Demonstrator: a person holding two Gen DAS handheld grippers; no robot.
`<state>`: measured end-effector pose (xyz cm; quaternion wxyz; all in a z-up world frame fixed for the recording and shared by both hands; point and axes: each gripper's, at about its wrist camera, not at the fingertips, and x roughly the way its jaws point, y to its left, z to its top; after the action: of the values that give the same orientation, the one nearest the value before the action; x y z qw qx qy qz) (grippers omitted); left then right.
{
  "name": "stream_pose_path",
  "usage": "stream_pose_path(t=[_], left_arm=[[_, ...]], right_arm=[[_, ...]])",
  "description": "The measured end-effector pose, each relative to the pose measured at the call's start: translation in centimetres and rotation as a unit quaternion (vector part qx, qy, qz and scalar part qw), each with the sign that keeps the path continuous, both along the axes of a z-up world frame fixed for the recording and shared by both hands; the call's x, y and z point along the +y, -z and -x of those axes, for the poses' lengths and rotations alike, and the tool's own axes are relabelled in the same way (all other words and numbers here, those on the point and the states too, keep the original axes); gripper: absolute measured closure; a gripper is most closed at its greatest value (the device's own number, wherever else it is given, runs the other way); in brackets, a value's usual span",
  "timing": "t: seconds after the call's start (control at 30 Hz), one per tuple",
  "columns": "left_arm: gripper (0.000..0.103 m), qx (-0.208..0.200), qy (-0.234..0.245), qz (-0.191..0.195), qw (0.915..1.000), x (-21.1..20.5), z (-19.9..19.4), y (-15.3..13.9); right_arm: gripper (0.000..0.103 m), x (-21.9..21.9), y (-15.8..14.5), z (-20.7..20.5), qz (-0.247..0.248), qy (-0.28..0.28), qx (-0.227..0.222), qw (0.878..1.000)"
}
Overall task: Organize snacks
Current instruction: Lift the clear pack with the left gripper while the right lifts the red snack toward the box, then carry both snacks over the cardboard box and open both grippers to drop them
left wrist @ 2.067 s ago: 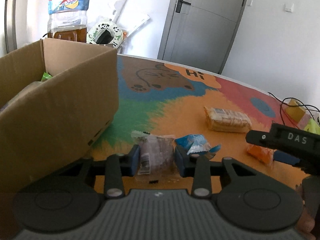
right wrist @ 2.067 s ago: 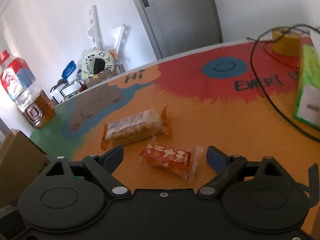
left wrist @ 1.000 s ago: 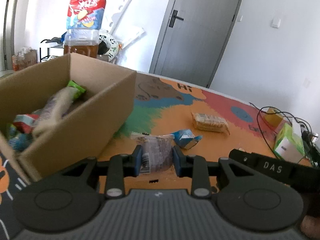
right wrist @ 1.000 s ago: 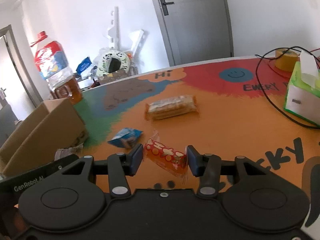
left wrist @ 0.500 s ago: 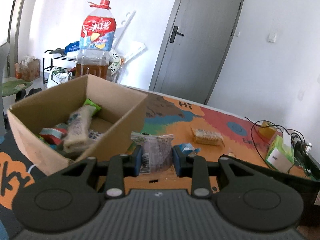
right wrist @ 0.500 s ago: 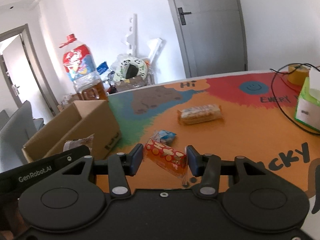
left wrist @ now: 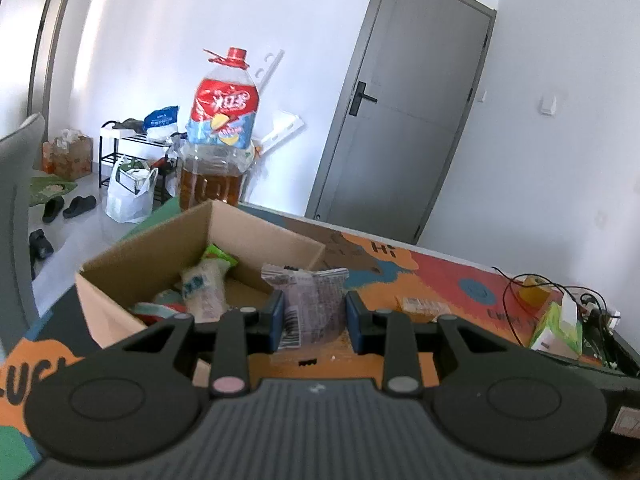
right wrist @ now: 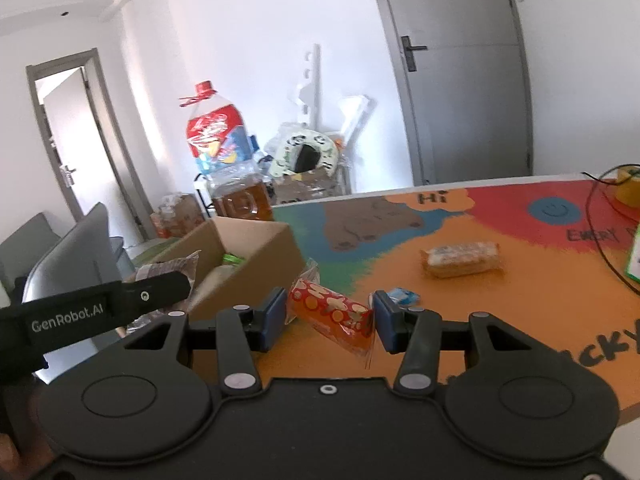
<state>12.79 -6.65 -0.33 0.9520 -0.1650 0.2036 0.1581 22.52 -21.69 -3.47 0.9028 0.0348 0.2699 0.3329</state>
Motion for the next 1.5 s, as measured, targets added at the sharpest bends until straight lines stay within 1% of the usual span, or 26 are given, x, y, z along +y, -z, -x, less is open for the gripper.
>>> stream_pose_path(t=[0.27, 0.6, 1.07, 1.5], left_arm=[[0.072, -0.001, -0.010, -0.001, 0.9999, 1.9, 1.1, -0.5], [0.072, 0.002, -0.019, 0.006, 0.9998, 4.8, 1.1, -0.7], [0.072, 0.023, -0.023, 0.014, 0.9994, 9.0, -1.0, -0.3], [0.072, 0.030, -0.012, 0.039, 0.9987, 12.2, -3.3, -0.2]], right_arm=[[0.056, 2.1, -0.6, 0.7, -0.005, -0.022, -0.006, 1.000], [0.056, 4.7, -1.0, 0.7, -0.003, -0.038, -0.011, 0.999], [0.056, 8.0, -1.3, -0.6, -0.004, -0.052, -0.006, 0.999], [0.056, 10.3, -1.8, -2.4, 0.007, -0.045, -0.002, 0.999]])
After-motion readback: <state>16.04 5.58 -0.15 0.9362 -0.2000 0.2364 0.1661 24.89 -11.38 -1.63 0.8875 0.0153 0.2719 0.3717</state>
